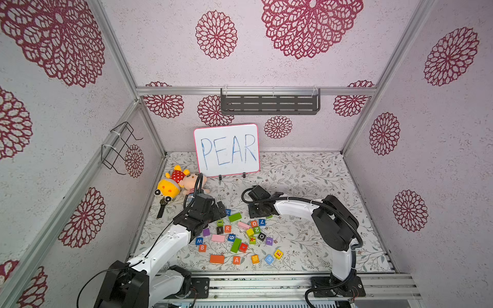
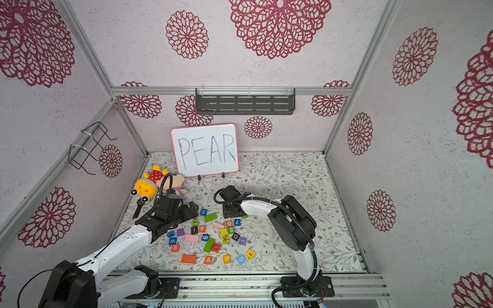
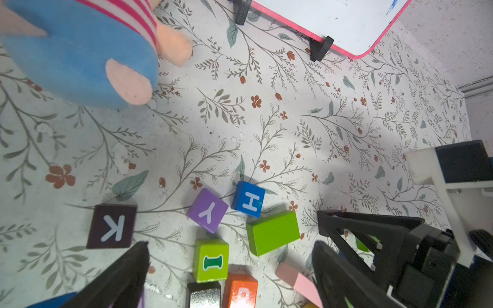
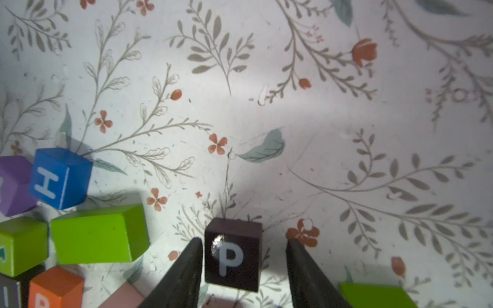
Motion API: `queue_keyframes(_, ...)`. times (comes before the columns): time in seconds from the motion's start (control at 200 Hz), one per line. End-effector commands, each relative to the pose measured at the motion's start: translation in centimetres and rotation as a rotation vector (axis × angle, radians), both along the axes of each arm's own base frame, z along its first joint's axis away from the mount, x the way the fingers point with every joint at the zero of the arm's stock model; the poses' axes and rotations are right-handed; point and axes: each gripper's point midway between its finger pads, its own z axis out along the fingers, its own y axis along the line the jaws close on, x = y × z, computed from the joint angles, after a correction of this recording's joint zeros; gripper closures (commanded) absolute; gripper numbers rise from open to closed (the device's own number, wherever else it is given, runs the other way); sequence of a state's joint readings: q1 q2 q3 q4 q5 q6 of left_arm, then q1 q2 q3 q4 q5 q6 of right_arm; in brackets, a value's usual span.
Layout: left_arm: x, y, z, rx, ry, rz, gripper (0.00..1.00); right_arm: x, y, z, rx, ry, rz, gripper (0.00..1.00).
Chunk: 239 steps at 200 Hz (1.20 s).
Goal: Spell the uppercase word “pear” with letter blocks
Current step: Pick up the letter block from the center of the board, then place the letter block at the center of the board.
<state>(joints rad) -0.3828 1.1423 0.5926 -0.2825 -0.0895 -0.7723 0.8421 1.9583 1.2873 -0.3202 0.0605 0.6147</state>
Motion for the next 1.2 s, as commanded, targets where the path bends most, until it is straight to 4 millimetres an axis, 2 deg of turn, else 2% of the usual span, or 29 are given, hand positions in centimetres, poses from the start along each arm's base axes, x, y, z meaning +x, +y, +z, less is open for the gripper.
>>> queue_keyframes(0.0, 0.0, 0.3, 0.3, -0.013, -0.005, 0.019, 0.02, 0.3, -0.3, 0.2, -0.043, -0.012, -0.025, 0.54)
queue_keyframes(0.105, -0.1, 0.5, 0.3, -0.010, -0.008, 0.025, 0.02, 0.3, -0.3, 0.2, -0.063, -0.019, -0.019, 0.60)
queue_keyframes(0.435, -0.2, 0.9, 0.3, -0.012, -0.010, 0.032, 0.02, 0.3, -0.6, -0.4, -0.123, -0.016, -0.023, 0.66)
queue_keyframes(0.605, 0.0, 1.1, 0.5, -0.024, -0.012, 0.037, 0.02, 1.2, 0.3, 1.0, -0.100, -0.037, -0.031, 0.68)
queue_keyframes(0.801, 0.7, 1.9, 1.1, -0.070, -0.019, 0.060, 0.02, 4.6, 3.3, 3.0, -0.046, -0.079, -0.024, 0.69)
queue_keyframes(1.041, 1.6, 3.3, 1.7, -0.103, -0.029, 0.097, 0.02, 10.9, 8.4, 4.6, 0.043, -0.137, -0.045, 0.70)
queue_keyframes(1.191, 2.0, 3.4, 1.6, -0.090, -0.021, 0.092, 0.02, 13.9, 10.7, 5.1, 0.094, -0.172, -0.067, 0.70)
